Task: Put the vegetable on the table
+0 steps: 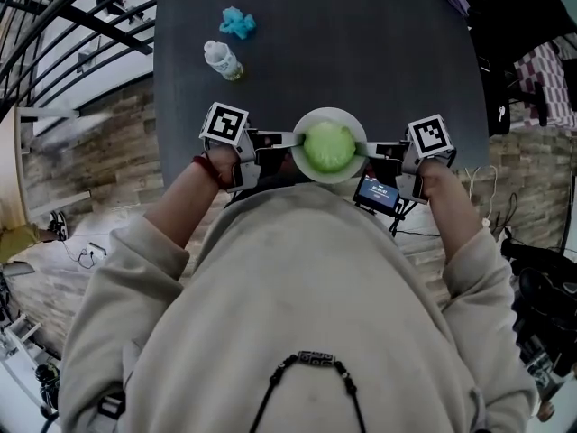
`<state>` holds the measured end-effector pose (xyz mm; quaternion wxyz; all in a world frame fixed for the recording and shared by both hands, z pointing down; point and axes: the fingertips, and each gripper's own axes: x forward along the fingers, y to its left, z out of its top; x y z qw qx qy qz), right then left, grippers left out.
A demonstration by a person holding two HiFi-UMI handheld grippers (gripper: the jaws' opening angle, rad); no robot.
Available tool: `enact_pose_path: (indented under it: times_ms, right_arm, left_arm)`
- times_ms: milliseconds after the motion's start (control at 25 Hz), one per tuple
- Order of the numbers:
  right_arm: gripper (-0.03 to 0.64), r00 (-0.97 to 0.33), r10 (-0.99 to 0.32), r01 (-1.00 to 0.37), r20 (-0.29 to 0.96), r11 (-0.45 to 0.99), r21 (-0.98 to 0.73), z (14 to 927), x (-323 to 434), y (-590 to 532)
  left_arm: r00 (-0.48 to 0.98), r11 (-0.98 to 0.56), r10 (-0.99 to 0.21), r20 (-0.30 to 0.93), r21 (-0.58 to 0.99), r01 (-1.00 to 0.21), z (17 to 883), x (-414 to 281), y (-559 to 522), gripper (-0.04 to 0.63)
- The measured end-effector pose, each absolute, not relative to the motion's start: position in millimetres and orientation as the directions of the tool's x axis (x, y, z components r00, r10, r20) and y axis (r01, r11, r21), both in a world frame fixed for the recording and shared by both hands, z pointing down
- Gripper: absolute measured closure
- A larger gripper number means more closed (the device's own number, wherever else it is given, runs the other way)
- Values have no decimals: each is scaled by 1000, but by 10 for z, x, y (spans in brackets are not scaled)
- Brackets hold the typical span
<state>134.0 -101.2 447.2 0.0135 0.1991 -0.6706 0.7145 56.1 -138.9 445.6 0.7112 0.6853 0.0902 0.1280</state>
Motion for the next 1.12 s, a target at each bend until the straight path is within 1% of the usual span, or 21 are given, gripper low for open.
enact_pose_path:
  times_ms: [280, 560, 680, 760, 920, 1120]
  right_arm:
    - [588, -914, -247, -295, 320, -135, -946, 4455, 836, -1530]
    - [588, -918, -252, -282, 306, -126, -951, 4487, 789, -1591]
    - [588, -917, -249, -292, 313, -118, -949, 4510, 783, -1632]
    - [588, -922, -235, -290, 307, -103, -951, 4508, 759, -1674]
    - [588, -931, -202, -291, 304, -94, -952, 4468, 719, -1790]
    - [588, -934, -116, -336, 337, -31, -941, 4445, 750, -1855]
  left_arm:
    - [945, 41, 323, 39, 998, -55, 4447, 58, -1919, 565]
    - [948, 16, 313, 56, 998, -65, 4500, 2, -1951, 565]
    - [955, 18, 296, 30, 999, -38, 4480, 3, -1976, 565]
    - [961, 24, 278, 16, 999, -23, 4474, -12, -1992, 565]
    - [970, 32, 241, 31, 999, -40, 4518, -76, -2083, 565]
    - [981, 41, 193, 36, 998, -45, 4452, -37, -2061, 566]
